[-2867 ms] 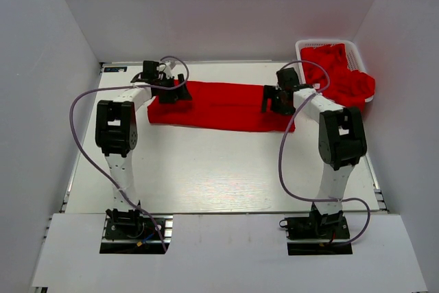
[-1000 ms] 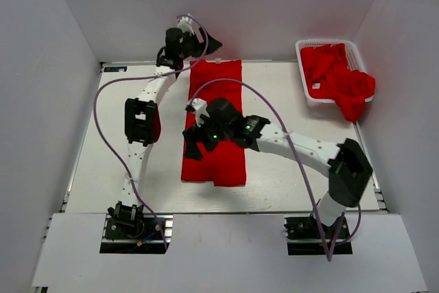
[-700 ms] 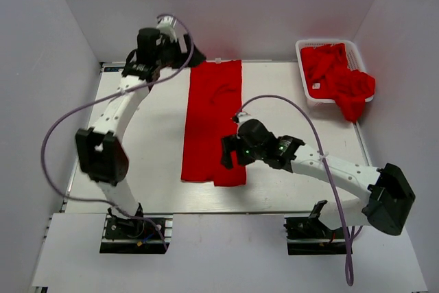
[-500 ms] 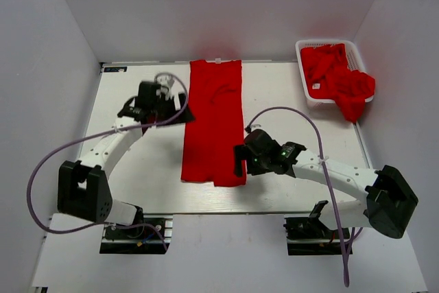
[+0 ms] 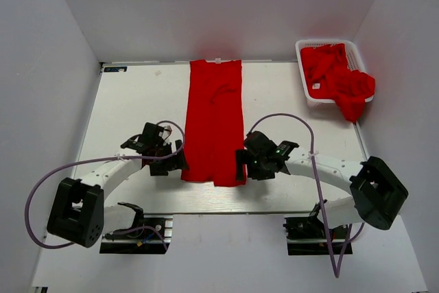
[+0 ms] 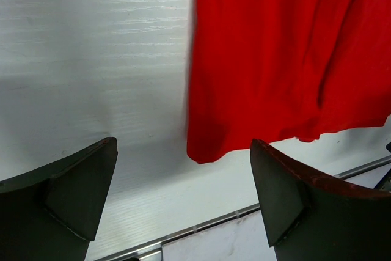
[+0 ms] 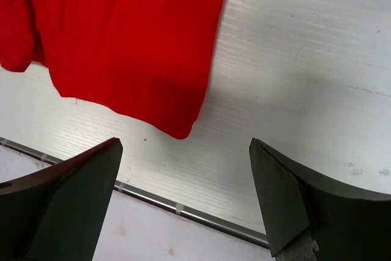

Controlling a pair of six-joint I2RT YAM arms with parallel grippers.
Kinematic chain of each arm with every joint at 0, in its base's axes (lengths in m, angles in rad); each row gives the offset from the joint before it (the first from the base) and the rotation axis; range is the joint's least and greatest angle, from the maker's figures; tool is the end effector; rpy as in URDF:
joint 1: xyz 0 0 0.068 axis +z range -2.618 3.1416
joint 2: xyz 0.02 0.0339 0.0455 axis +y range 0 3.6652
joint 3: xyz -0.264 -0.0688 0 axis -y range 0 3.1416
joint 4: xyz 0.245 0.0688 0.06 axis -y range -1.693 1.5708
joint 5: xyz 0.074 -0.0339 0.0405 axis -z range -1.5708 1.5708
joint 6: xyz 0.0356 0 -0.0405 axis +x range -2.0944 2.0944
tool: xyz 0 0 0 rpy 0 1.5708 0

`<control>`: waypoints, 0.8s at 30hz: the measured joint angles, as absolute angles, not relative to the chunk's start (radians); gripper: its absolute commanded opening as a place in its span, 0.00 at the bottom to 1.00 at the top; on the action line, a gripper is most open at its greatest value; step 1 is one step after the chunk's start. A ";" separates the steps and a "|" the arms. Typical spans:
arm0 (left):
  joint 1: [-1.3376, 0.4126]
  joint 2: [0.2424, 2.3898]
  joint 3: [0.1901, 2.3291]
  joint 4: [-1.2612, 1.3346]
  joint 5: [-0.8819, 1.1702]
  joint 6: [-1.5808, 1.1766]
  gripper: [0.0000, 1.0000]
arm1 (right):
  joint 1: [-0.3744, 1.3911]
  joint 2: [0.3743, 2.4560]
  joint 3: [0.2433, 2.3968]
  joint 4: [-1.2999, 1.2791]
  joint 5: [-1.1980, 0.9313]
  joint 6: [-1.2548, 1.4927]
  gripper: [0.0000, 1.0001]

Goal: Fold and stack the t-shirts
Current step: Grab the bottom of the folded rectangular tshirt with both arms

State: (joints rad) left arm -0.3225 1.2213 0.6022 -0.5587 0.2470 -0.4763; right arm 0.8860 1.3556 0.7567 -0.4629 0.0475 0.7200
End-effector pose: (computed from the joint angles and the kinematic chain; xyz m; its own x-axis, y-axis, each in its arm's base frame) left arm 0.1922 -0.0734 0.1680 -0.9602 -0.1479 -0.2368 -0.0497 0.9252 -0.3763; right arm 0.1615 0.1950 0.1872 -0.9157 -0.0801 -0.3937 -0.2064 0.9344 0.2901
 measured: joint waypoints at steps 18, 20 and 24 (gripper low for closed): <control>-0.450 1.297 0.579 -0.462 0.223 -0.529 0.48 | 0.834 1.485 0.757 -0.369 -0.109 0.706 0.43; -0.458 1.296 0.569 -0.457 0.223 -0.538 0.36 | 0.830 1.506 0.758 -0.364 -0.121 0.705 0.27; -0.469 1.283 0.545 -0.456 0.220 -0.548 0.00 | 0.825 1.514 0.758 -0.363 -0.128 0.702 0.00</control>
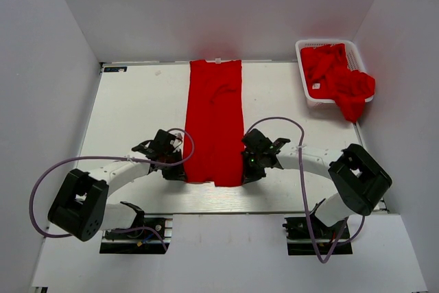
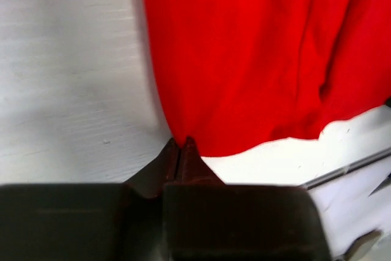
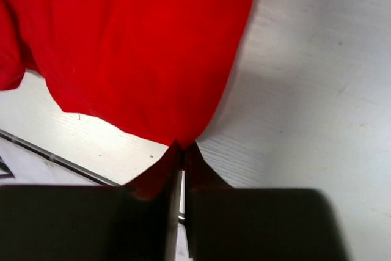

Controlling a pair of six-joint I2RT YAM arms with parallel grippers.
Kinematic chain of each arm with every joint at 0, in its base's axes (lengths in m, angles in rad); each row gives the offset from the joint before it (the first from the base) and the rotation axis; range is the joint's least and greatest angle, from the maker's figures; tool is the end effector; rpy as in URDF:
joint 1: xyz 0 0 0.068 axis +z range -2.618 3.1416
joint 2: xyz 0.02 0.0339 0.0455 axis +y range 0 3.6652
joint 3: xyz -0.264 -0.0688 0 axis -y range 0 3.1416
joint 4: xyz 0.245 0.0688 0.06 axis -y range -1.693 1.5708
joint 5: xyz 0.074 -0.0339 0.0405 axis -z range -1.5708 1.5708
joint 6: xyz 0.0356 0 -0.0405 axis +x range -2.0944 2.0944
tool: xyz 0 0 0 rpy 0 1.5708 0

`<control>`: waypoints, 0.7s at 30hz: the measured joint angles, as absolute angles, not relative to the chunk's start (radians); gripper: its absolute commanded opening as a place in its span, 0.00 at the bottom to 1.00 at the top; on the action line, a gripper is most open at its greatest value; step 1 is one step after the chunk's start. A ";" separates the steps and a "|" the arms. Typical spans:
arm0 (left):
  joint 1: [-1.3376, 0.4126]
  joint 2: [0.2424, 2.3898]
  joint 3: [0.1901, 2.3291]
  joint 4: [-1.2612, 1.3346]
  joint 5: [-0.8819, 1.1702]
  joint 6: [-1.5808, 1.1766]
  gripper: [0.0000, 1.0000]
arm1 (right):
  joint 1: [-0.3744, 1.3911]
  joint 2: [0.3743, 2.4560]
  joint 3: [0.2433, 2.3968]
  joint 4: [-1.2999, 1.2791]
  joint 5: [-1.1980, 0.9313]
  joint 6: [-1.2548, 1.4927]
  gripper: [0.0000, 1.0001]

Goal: Fold and stack the t-shirts
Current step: Grab the bottom of the folded rectangular tshirt with both arms, then fold the folded rectangular tshirt in 1/3 of the way

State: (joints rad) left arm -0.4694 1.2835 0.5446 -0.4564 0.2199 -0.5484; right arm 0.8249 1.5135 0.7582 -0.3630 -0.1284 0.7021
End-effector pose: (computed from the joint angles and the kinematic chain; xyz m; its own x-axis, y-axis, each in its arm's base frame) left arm 0.1807 -0.1004 0.1449 -0.9754 -0.0758 -0.2072 0.0051 0.9312 -0.3644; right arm 0.1814 0.2030 0.1545 -0.9610 -0.0962 -0.2594 -0.1910 0.9091 0.3703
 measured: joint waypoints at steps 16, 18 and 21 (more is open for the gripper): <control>-0.476 1.267 0.677 -0.550 0.205 -0.542 0.00 | 0.823 1.439 0.793 -0.349 -0.084 0.662 0.00; -0.473 1.277 0.728 -0.551 0.200 -0.541 0.00 | 0.816 1.441 0.827 -0.351 -0.069 0.653 0.00; -0.467 1.327 0.826 -0.572 0.162 -0.539 0.00 | 0.788 1.458 0.901 -0.358 -0.050 0.639 0.00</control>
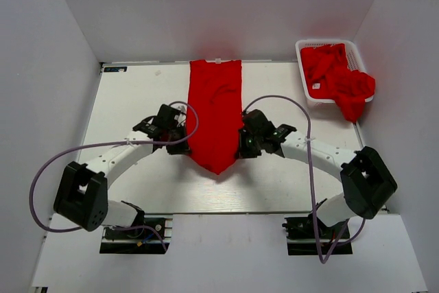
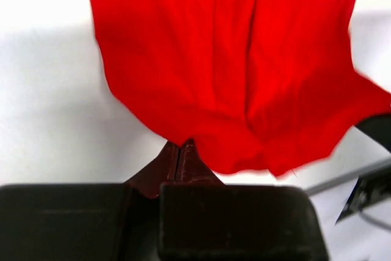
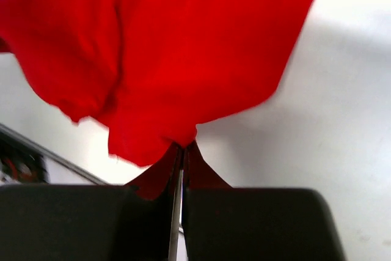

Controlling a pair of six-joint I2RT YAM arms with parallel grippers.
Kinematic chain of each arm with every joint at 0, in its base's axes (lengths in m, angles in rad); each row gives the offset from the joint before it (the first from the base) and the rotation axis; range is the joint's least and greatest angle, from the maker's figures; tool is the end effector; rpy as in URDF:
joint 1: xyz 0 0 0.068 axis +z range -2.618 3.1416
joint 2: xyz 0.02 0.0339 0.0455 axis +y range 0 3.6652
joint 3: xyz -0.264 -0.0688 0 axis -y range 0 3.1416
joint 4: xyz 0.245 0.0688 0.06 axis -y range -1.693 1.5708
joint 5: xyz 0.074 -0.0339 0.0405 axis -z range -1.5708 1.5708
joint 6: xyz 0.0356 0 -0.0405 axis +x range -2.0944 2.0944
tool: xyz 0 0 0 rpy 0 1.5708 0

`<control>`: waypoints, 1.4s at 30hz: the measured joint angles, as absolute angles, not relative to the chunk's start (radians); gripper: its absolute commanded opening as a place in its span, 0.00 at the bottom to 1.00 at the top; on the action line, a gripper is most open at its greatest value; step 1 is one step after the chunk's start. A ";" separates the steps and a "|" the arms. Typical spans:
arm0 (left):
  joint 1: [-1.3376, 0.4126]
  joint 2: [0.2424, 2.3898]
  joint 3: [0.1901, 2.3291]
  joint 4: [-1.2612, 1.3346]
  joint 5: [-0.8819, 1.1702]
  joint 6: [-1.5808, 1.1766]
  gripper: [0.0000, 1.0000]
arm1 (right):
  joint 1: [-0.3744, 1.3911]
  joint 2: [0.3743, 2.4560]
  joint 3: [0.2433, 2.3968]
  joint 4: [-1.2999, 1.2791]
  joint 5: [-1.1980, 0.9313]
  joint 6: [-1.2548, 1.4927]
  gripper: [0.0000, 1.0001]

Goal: Fold and stack the t-shirts
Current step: Fold the folded rectangular tshirt in 1/3 of the way

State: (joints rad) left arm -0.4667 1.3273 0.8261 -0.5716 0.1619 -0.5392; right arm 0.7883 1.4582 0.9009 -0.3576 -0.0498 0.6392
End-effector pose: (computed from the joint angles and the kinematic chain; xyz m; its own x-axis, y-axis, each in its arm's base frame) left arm 0.2226 -0.1186 0.2087 -0.9366 -0.0955 -0.3372 0.0372 0.9296 -0.3668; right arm 0.2080 0.2117 0.2103 -0.8837 -0.0438 -0.4659 -0.2523 0.8831 0.3955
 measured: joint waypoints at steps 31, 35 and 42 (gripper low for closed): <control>-0.291 1.946 1.576 -0.520 0.078 -0.442 0.00 | 0.488 1.949 1.609 -0.458 -0.075 0.361 0.00; -0.282 1.988 1.579 -0.495 0.101 -0.429 0.00 | 0.475 1.991 1.649 -0.463 -0.086 0.351 0.00; -0.265 2.037 1.604 -0.456 0.123 -0.411 0.00 | 0.451 2.094 1.736 -0.466 -0.113 0.332 0.00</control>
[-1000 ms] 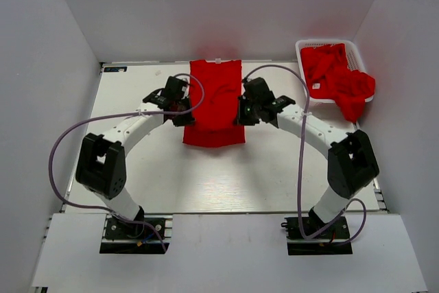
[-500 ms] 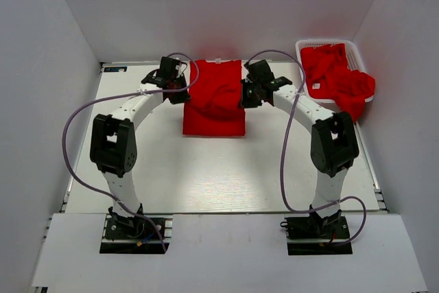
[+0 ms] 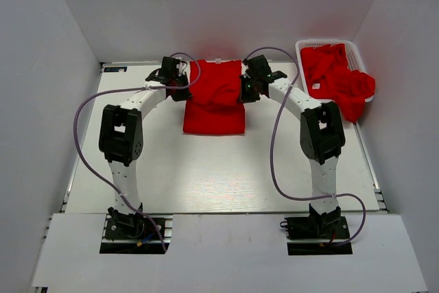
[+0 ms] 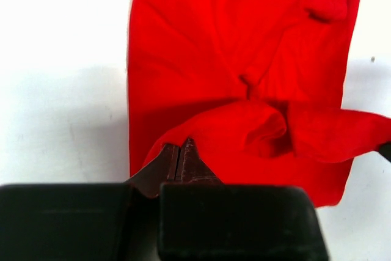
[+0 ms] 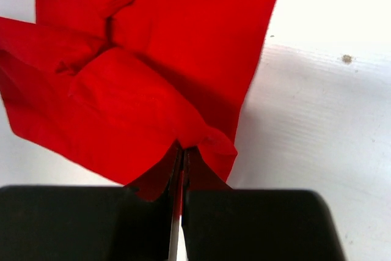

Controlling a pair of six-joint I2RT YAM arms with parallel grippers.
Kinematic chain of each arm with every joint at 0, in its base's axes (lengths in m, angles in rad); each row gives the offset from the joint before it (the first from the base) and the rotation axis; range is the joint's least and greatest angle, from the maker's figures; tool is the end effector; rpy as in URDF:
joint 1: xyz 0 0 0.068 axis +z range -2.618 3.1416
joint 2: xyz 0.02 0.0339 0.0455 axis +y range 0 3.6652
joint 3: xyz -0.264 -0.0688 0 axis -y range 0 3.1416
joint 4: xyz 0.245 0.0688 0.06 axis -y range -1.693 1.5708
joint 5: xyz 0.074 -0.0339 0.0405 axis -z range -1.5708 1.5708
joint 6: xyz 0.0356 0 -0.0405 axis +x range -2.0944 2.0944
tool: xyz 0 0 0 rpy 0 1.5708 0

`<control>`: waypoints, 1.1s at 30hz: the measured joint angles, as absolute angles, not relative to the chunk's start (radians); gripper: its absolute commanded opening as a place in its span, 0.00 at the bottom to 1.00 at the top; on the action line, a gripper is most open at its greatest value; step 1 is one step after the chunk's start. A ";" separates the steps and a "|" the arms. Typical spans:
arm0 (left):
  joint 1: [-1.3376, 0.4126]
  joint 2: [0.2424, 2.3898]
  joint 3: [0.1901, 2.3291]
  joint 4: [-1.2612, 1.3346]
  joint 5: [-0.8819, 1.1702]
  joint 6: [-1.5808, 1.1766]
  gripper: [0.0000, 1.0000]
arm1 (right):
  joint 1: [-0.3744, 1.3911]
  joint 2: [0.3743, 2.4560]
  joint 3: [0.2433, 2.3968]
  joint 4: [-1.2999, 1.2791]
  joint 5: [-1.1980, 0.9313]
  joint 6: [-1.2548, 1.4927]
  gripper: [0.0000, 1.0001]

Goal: Fold and stack the t-shirts
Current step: Fold the folded rectangular tshirt in 1/3 of the way

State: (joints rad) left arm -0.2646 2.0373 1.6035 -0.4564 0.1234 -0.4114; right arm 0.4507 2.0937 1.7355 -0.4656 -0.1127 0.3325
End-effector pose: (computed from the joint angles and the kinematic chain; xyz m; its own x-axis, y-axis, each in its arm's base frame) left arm 0.4381 -0.1232 0.2158 -0.8212 -0.1886 -0.5385 0.0064 0.9407 -0.3393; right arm 0.4273 0.2112 0.2323 -0.7880 -0.0210 -0.6153 -0.2586 0.9183 0.2998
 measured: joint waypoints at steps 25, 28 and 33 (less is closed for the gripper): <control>-0.115 2.187 1.950 -0.448 0.159 -0.448 1.00 | 0.295 2.208 1.863 -0.352 -0.187 0.466 0.90; -0.134 2.081 1.782 -0.429 0.189 -0.409 1.00 | 0.319 2.110 1.757 -0.364 -0.189 0.417 0.90; -0.176 2.003 1.610 -0.414 0.311 -0.348 1.00 | 0.368 1.981 1.623 -0.369 -0.194 0.356 0.90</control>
State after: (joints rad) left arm -0.1761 2.0029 1.6104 -0.4137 0.3111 -0.3481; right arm 0.3679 1.9812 1.6234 -0.3687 -0.1936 0.3561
